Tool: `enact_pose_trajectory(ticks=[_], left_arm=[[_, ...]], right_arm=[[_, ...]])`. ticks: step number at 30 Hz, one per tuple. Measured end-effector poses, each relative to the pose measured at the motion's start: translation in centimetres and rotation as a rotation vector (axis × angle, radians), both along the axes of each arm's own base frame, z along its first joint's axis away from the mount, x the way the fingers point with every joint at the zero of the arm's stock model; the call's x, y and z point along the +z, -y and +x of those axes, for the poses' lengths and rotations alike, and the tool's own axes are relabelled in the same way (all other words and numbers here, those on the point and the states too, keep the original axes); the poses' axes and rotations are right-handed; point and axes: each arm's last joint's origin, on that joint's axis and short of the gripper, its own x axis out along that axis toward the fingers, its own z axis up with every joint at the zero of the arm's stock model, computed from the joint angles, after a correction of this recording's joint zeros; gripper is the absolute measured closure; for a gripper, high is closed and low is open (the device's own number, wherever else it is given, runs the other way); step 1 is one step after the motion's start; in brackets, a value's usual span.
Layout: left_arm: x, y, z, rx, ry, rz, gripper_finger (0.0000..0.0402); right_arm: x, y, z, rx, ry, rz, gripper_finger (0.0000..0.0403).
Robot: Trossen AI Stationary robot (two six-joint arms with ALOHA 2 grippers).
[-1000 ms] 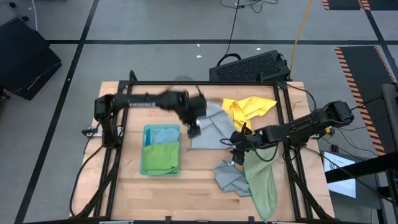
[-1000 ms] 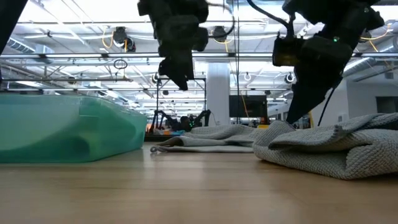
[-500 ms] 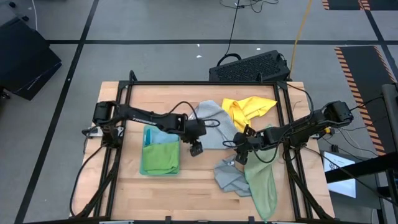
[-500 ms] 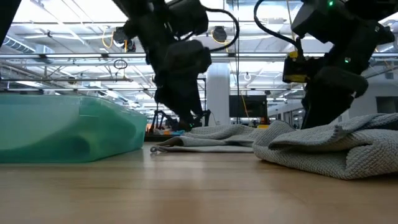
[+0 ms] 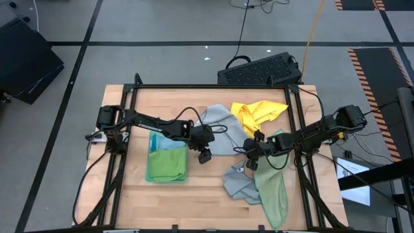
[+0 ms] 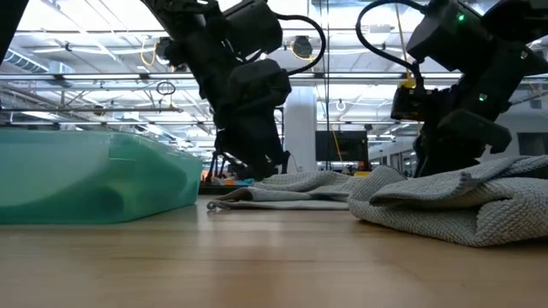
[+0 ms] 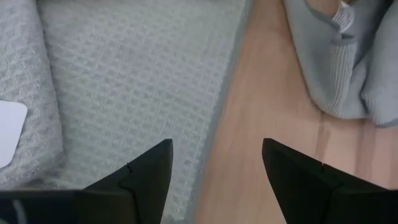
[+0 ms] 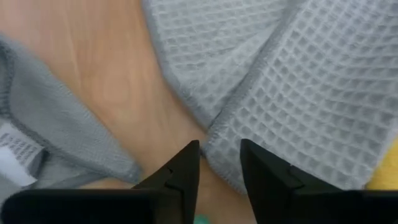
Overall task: Fold microfiber towels
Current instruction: Fold the top gray microfiber cloth
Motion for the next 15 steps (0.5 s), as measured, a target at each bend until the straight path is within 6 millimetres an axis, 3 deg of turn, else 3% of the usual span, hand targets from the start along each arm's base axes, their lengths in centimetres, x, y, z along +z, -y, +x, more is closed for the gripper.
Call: enact_pose_trajectory(ticks=[7,15], left_arm=[[0.0,0.7,0.1,-0.008,0.006,-0.005,0.0151],[-0.2,3.4,-0.4,-0.069,-0.033,0.070,0.0151]], right_arm=[[-0.2,-0.1,-0.1,-0.019,-0.016,0.053,0.0393],[1.4,-0.1,-0.4,-0.145,0.073,0.182,0.0400]])
